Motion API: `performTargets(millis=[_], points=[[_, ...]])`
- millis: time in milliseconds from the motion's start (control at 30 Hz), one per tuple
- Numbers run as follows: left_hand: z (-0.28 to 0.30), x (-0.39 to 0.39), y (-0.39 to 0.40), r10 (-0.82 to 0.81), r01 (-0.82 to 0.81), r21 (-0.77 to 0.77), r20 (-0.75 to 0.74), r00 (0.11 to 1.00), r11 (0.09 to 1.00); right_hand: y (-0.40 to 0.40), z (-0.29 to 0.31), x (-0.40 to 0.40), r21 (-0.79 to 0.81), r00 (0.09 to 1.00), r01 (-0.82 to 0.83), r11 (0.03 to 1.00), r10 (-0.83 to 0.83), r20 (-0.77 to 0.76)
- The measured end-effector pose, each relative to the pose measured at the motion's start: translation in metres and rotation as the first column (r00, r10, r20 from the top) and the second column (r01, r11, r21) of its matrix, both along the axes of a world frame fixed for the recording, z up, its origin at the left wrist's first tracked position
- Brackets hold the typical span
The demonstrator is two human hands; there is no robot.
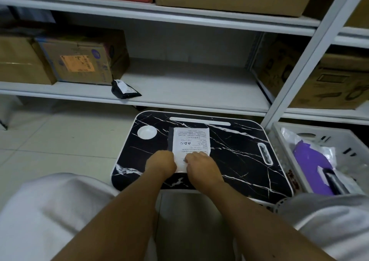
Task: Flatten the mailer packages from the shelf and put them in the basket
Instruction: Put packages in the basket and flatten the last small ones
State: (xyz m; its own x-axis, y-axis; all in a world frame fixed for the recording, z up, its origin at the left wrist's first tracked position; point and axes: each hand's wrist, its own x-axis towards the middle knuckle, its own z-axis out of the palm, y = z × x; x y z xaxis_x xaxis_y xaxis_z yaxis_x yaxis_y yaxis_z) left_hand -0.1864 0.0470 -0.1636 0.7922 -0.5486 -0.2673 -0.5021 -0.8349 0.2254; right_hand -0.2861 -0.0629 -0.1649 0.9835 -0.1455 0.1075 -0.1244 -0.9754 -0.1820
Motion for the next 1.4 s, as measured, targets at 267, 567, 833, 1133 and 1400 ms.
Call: performTargets(millis=[267,567,833,1133,1400], points=[[-0.023,-0.013,-0.020,-0.195,0.194,0.038,0.348,0.917,0.980,-0.017,-0.025,0.003,-0.017,0.975,0.187,0.982,-0.187,-0.118],[-0.057,-0.010,-0.024,-0.309,0.308,0.043,0.241,0.920,0.950,-0.026,-0.060,0.003,-0.094,0.951,0.126,0.988,-0.148,-0.271],[-0.074,-0.008,-0.026,-0.266,0.268,0.009,0.176,0.948,0.963,-0.029,-0.065,0.010,-0.047,0.942,0.113,0.992,-0.123,-0.313],[-0.051,0.011,-0.049,-0.204,0.243,-0.084,0.321,0.925,0.966,-0.044,-0.044,0.039,0.059,0.990,0.135,0.989,-0.133,-0.034],[-0.061,0.014,-0.064,-0.187,0.204,-0.061,0.212,0.959,0.977,-0.052,-0.050,0.064,0.063,0.972,0.211,0.976,-0.202,-0.119]])
